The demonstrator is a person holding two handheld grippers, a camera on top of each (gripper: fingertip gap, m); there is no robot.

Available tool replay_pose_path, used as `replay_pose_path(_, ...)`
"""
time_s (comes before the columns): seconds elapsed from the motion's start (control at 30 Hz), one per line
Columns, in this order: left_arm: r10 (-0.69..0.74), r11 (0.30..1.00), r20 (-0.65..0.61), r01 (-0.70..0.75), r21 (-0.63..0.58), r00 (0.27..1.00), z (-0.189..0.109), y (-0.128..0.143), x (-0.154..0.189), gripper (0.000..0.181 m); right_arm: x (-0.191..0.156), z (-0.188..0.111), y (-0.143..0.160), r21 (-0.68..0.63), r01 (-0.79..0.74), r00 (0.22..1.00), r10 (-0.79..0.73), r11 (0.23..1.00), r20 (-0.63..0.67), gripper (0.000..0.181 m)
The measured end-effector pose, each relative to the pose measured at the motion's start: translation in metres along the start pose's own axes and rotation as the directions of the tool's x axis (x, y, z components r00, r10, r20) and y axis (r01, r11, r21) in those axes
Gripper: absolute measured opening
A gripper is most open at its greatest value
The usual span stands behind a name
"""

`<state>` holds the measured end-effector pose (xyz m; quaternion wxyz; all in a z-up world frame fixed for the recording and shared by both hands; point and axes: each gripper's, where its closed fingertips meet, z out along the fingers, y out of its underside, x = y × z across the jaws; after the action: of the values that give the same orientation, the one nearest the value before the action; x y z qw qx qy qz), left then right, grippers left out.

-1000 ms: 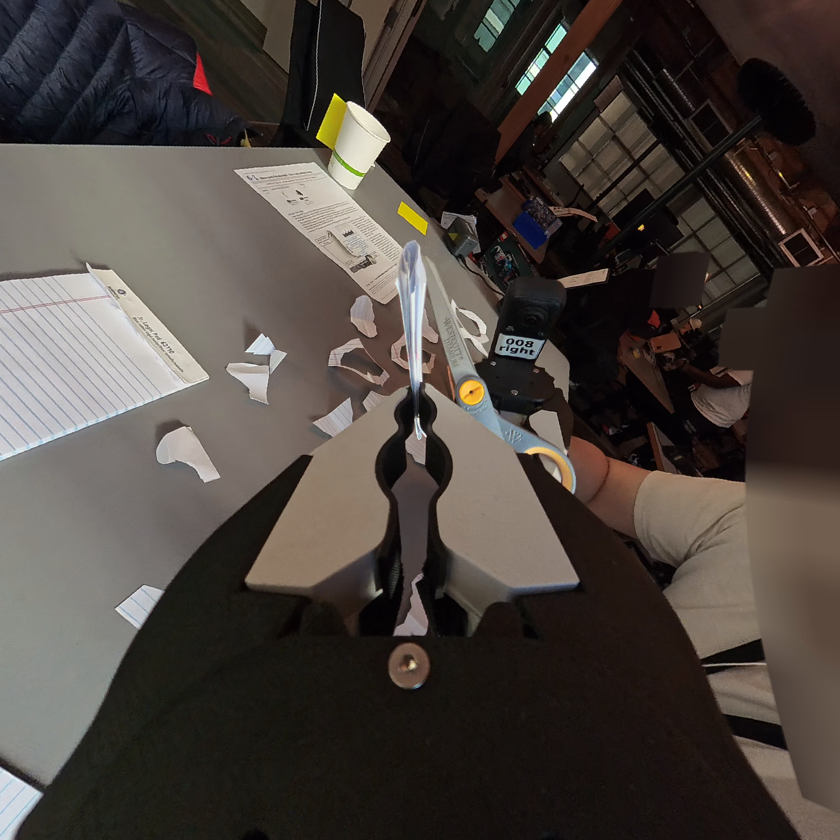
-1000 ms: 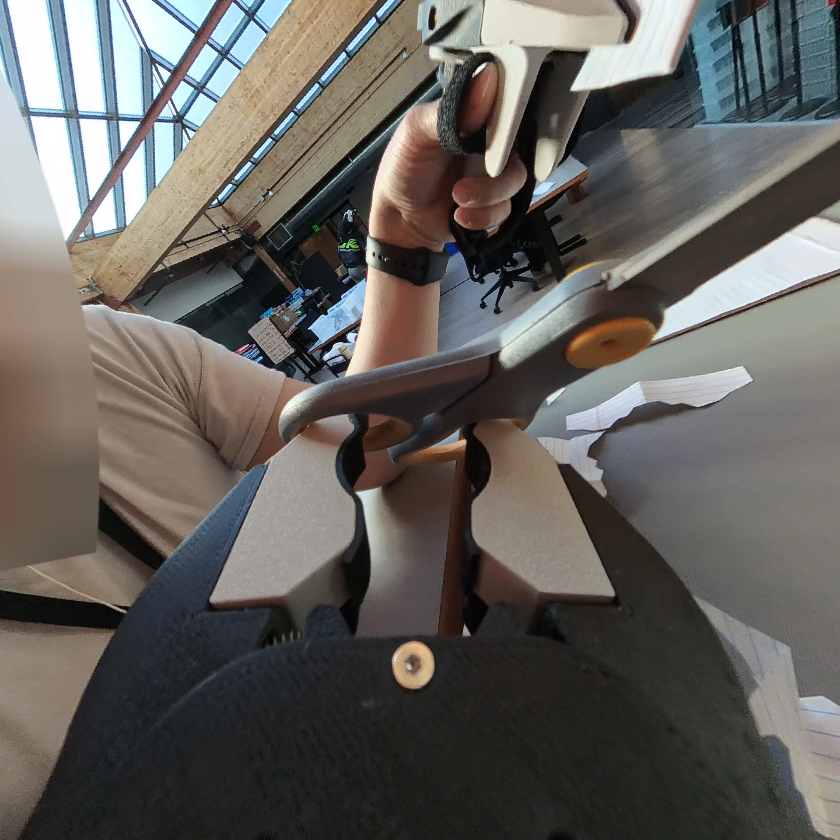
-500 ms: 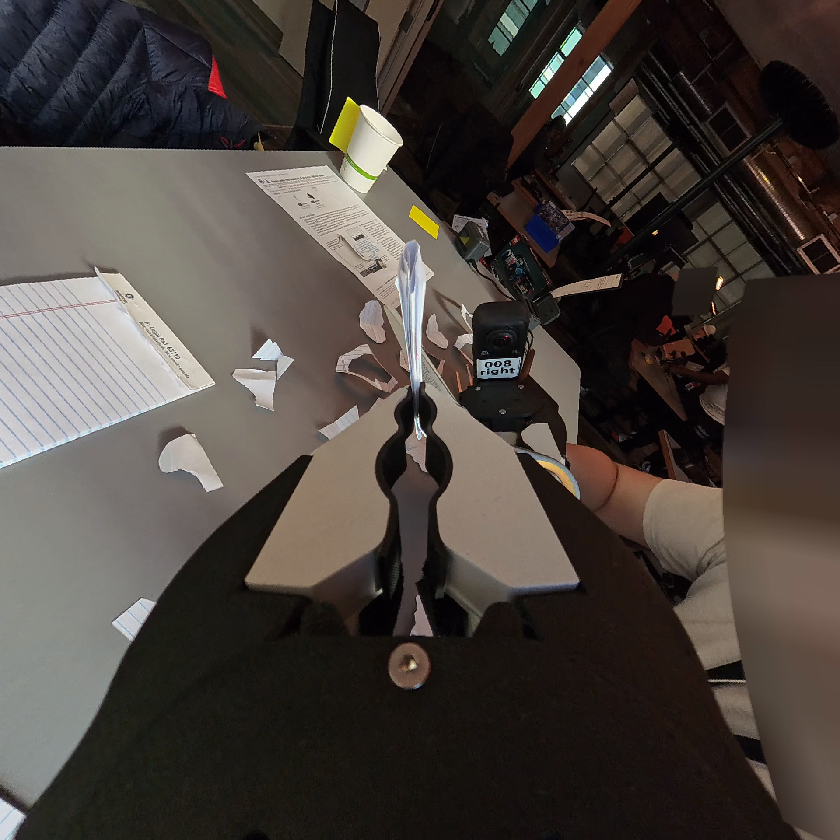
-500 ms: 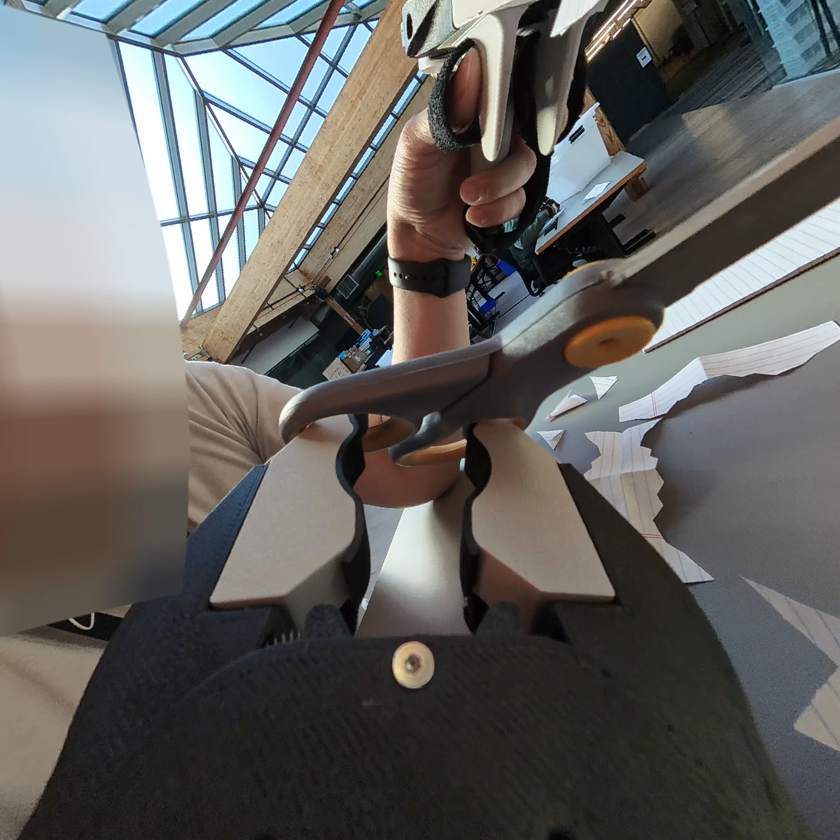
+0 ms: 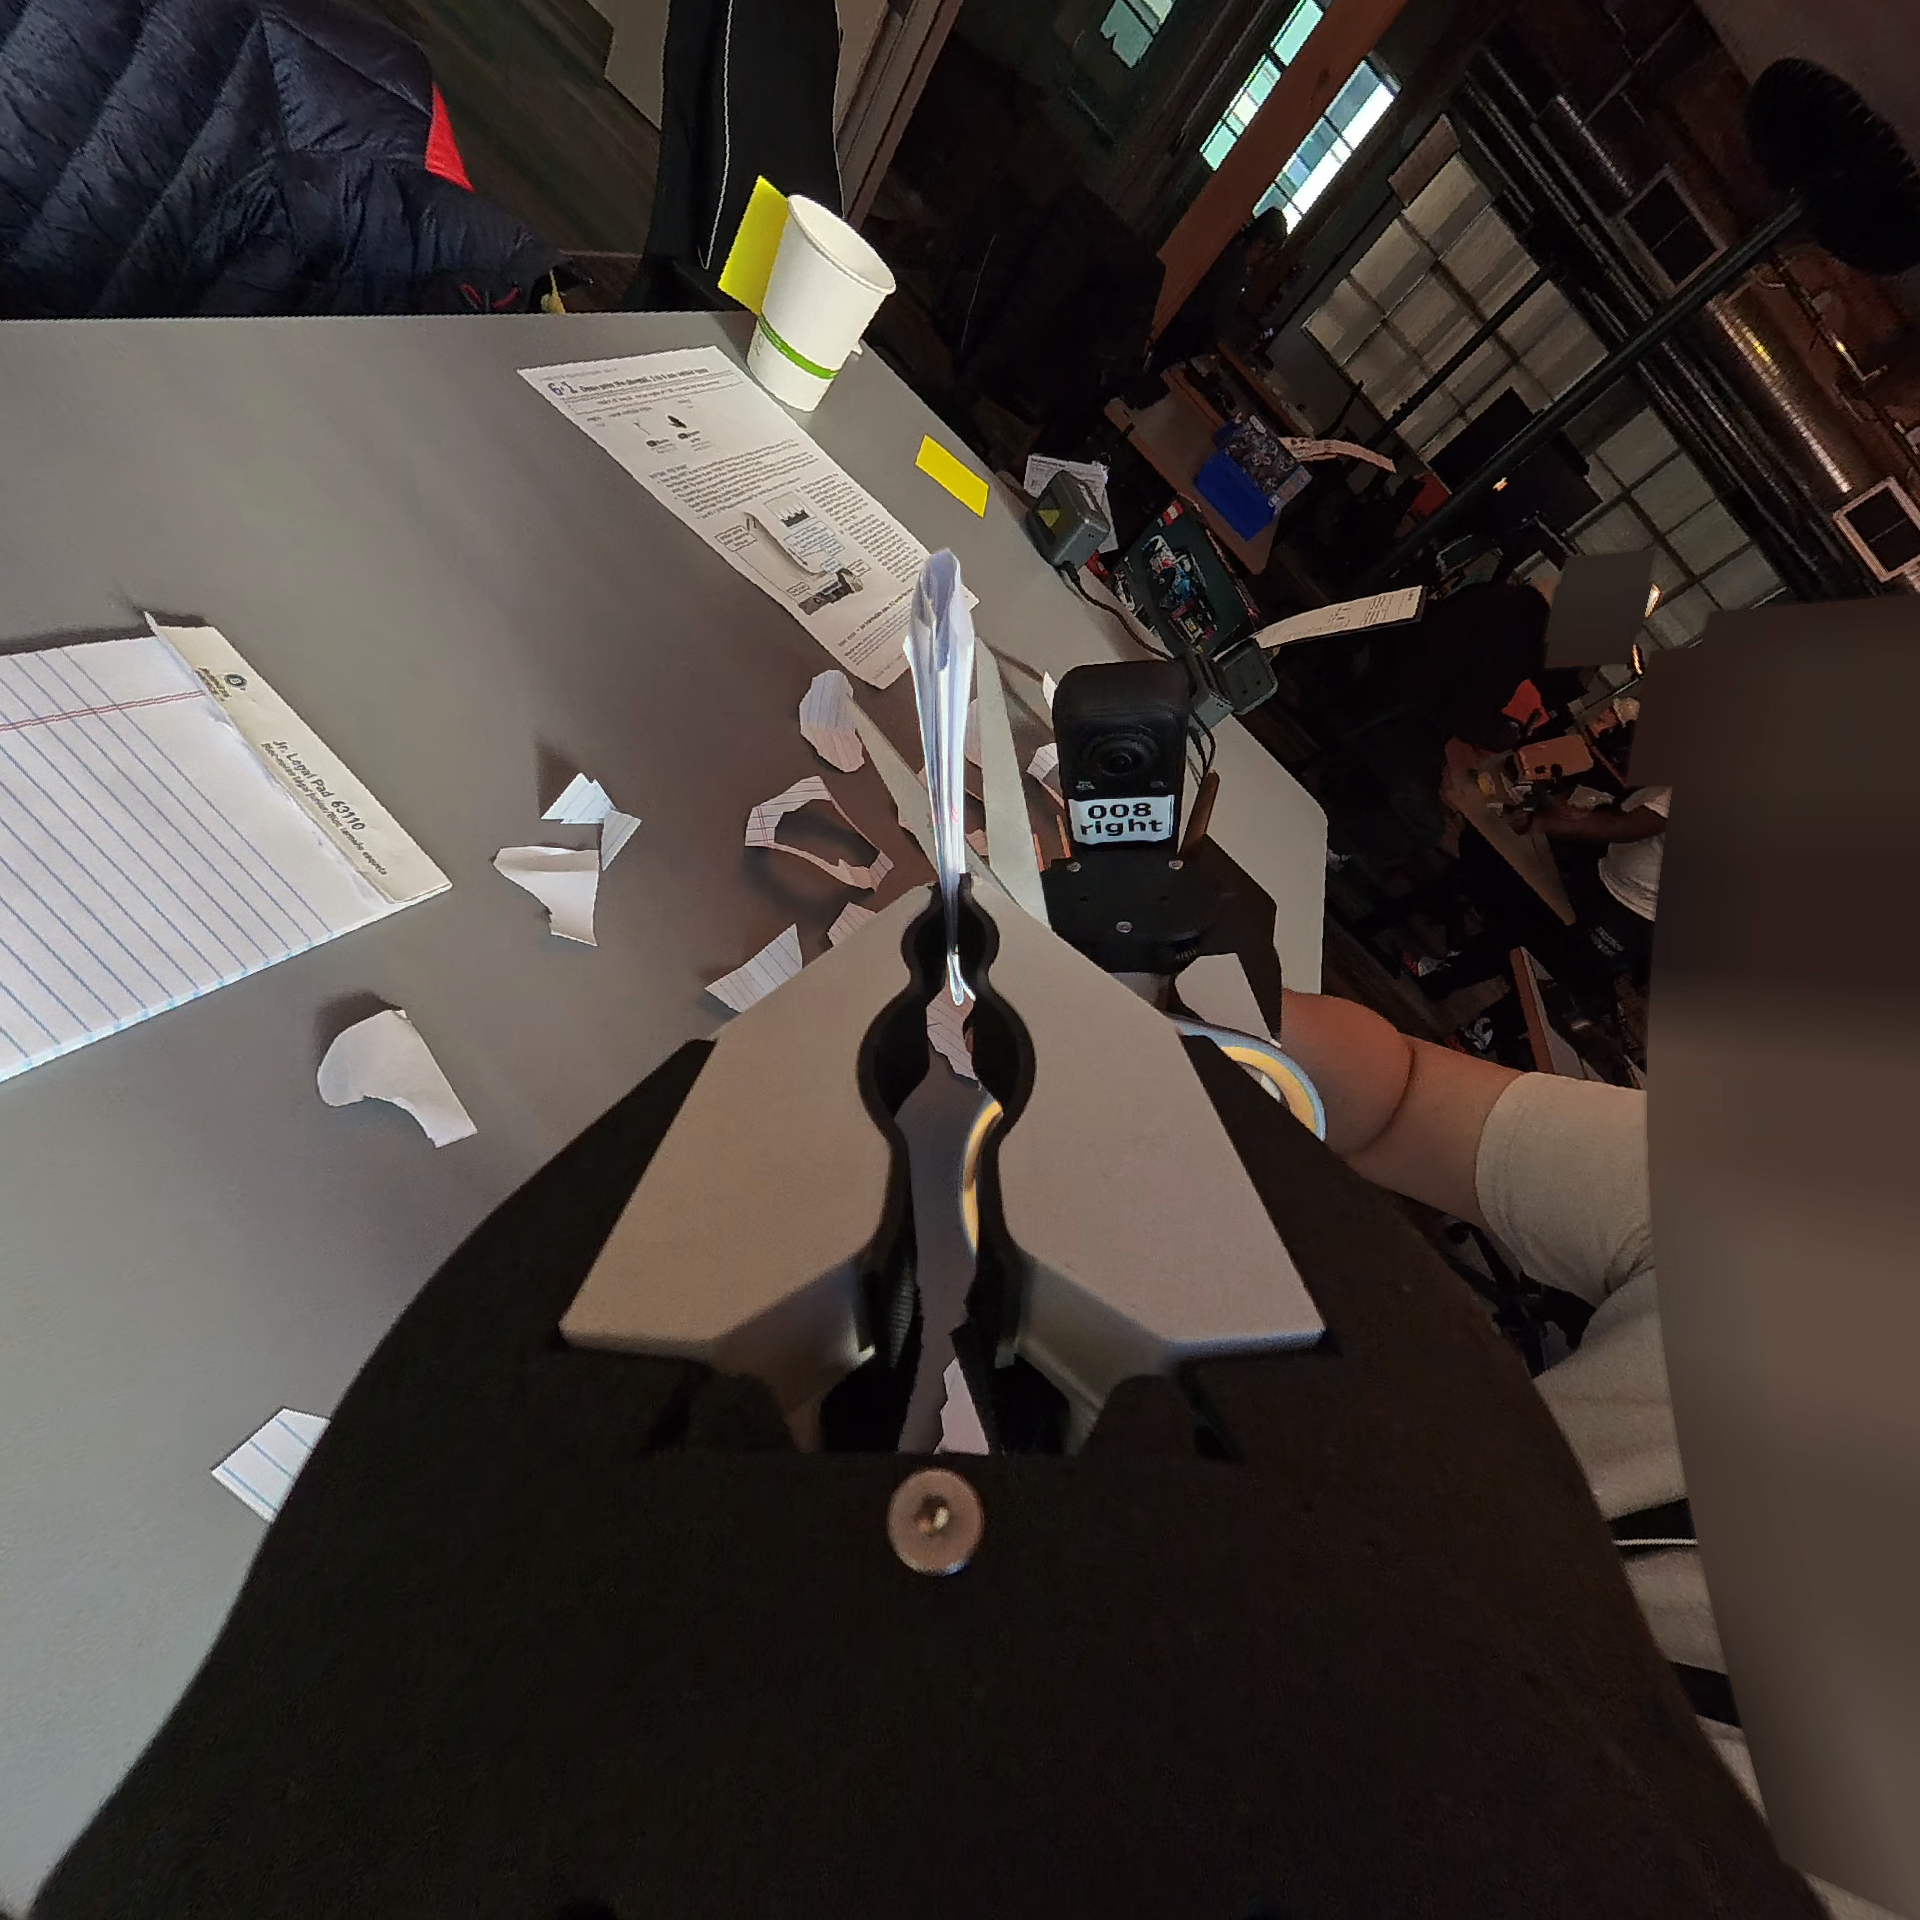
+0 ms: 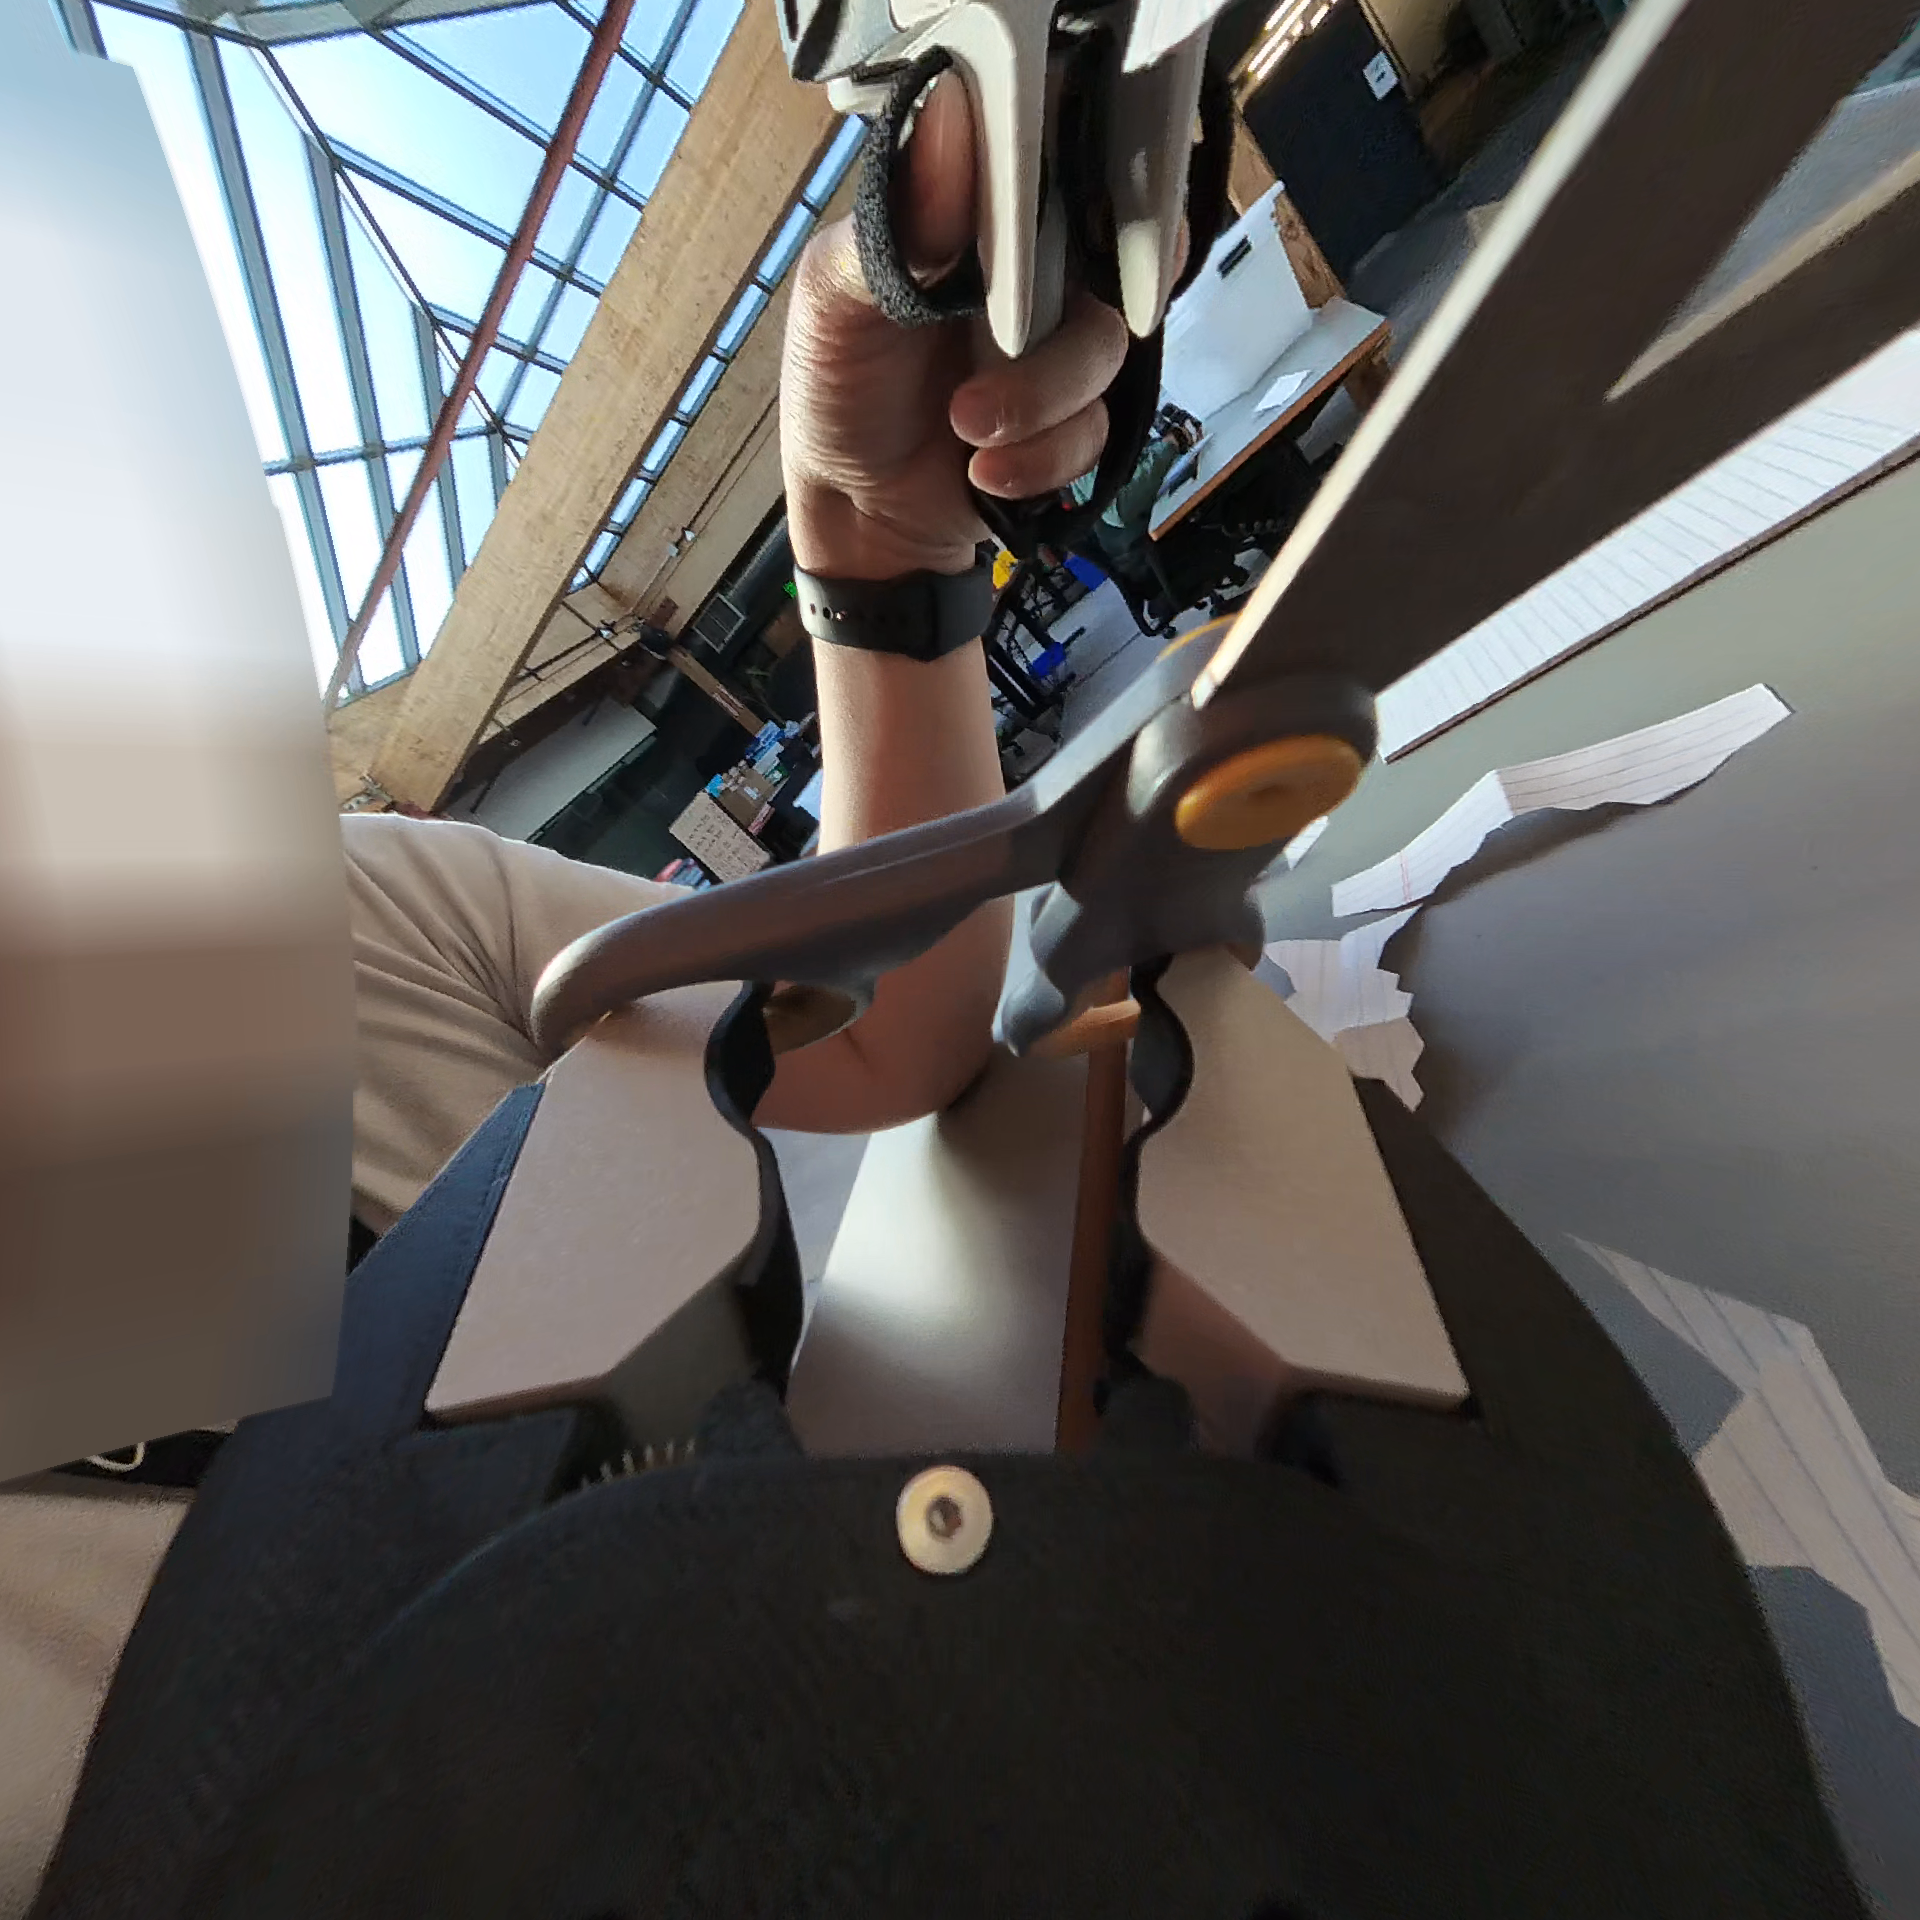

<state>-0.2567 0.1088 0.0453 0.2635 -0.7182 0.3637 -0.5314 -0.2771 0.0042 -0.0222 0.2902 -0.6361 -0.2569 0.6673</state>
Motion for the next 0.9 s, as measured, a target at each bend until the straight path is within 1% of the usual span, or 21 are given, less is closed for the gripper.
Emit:
replay_pose_path(0.03, -0.002, 1.000, 0.001, 0.002, -0.005, 1.000, 0.000, 0.001, -0.001, 0.000, 0.004, -0.001, 0.003, -0.028, 0.024, 0.999, -0.025, 0.999, -0.035, 0.067)
replay_pose_path(0.1, -0.012, 1.000, 0.004, 0.012, -0.015, 1.000, -0.001, 0.003, -0.004, 0.000, 0.015, -0.003, 0.012, -0.119, 0.084, 0.986, -0.100, 0.989, -0.135, 0.062)
replay_pose_path(0.17, -0.027, 0.999, 0.007, 0.027, -0.028, 1.000, -0.001, 0.006, -0.008, 0.000, 0.018, -0.004, 0.024, -0.234, 0.111, 0.973, -0.154, 0.966, -0.171, 0.057)
replay_pose_path(0.2, -0.035, 0.999, 0.004, 0.035, -0.033, 0.999, -0.001, 0.007, -0.010, 0.000, 0.016, -0.003, 0.028, -0.261, 0.109, 0.973, -0.157, 0.959, -0.168, 0.056)
replay_pose_path(0.3, -0.051, 0.998, -0.023, 0.050, -0.035, 0.998, 0.001, 0.008, -0.009, 0.000, -0.001, 0.006, 0.029, -0.226, 0.076, 0.993, -0.094, 0.971, -0.069, 0.053)
replay_pose_path(0.33, -0.053, 0.998, -0.038, 0.051, -0.039, 0.998, 0.001, 0.009, -0.007, 0.000, -0.002, 0.009, 0.029, -0.212, 0.061, 0.995, -0.075, 0.975, -0.058, 0.052)
replay_pose_path(0.37, -0.055, 0.998, -0.051, 0.053, -0.041, 0.997, 0.001, 0.009, -0.005, 0.000, 0.001, 0.009, 0.031, -0.224, 0.059, 0.995, -0.076, 0.973, -0.070, 0.052)
replay_pose_path(0.47, -0.063, 0.998, -0.074, 0.060, -0.036, 0.995, -0.002, 0.008, -0.002, 0.000, 0.016, 0.008, 0.045, -0.320, 0.101, 0.978, -0.154, 0.942, -0.143, 0.051)
replay_pose_path(0.5, -0.068, 0.997, -0.075, 0.065, -0.035, 0.995, -0.003, 0.008, -0.003, 0.000, 0.016, 0.009, 0.048, -0.332, 0.111, 0.976, -0.166, 0.937, -0.143, 0.051)
replay_pose_path(0.63, -0.073, 0.997, -0.071, 0.072, -0.020, 0.995, -0.005, 0.006, -0.004, 0.000, 0.008, 0.017, 0.053, -0.345, 0.113, 0.982, -0.158, 0.932, -0.107, 0.048)
replay_pose_path(0.8, -0.078, 0.996, -0.080, 0.074, -0.053, 0.994, 0.002, 0.010, -0.003, 0.000, 0.004, 0.021, 0.057, -0.372, 0.130, 0.978, -0.180, 0.919, -0.103, 0.046)
replay_pose_path(0.9, -0.077, 0.996, -0.077, 0.072, -0.058, 0.994, 0.004, 0.011, -0.003, 0.000, 0.003, 0.022, 0.056, -0.363, 0.129, 0.979, -0.177, 0.923, -0.102, 0.043)
